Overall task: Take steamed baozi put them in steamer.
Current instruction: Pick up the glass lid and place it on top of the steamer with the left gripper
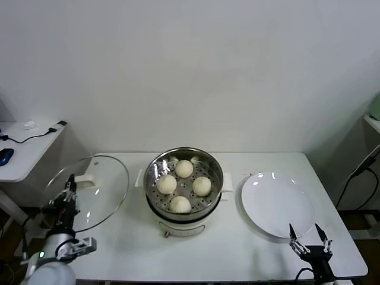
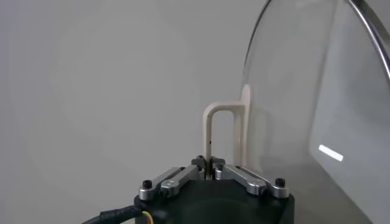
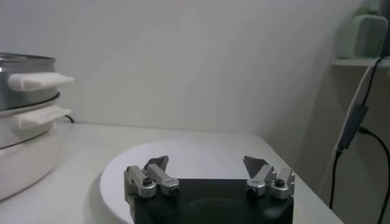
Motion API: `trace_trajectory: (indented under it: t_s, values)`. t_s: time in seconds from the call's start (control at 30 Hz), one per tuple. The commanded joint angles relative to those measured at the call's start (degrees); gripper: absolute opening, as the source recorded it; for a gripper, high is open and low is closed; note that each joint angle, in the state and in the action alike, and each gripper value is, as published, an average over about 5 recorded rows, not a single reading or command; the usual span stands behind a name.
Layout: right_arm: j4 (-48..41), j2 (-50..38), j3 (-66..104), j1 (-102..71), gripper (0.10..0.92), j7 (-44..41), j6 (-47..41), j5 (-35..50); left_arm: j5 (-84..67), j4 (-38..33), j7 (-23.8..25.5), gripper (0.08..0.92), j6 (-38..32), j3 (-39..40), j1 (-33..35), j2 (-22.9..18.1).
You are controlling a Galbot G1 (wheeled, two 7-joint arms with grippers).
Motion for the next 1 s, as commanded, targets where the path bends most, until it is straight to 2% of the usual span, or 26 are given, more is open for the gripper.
trace_trajectory:
  t_s: [0.03, 0.17, 0.33, 0.73, 1.0]
  values:
    - [0.82, 0.0, -0.6, 0.43, 0.823, -0.07, -0.7, -1.4, 11.29, -7.38, 14.19, 0.138, 16.19, 21.54, -12.94, -0.05]
    - [0.81, 0.0, -1.38, 0.7, 0.823, -0.5, -0.87, -2.21, 18.9, -6.76, 19.83, 0.138, 19.31, 30.37, -15.96, -7.35]
    - [0.49, 0.03, -1.99, 0.92, 0.823, -0.75, -0.7, -2.89, 25.08, -3.58, 21.14, 0.138, 19.57, 35.66, -18.53, -14.75]
    - [-0.64, -0.04, -1.52, 0.91, 0.823, -0.89, 0.01, -2.61, 28.26, 4.72, 19.79, 0.138, 20.89, 39.34, -25.54, -20.46]
    - [-1.36, 0.02, -1.14, 0.92, 0.823, -1.0, 0.59, -2.43, 31.14, 8.22, 19.37, 0.138, 20.92, 41.08, -26.31, -25.28]
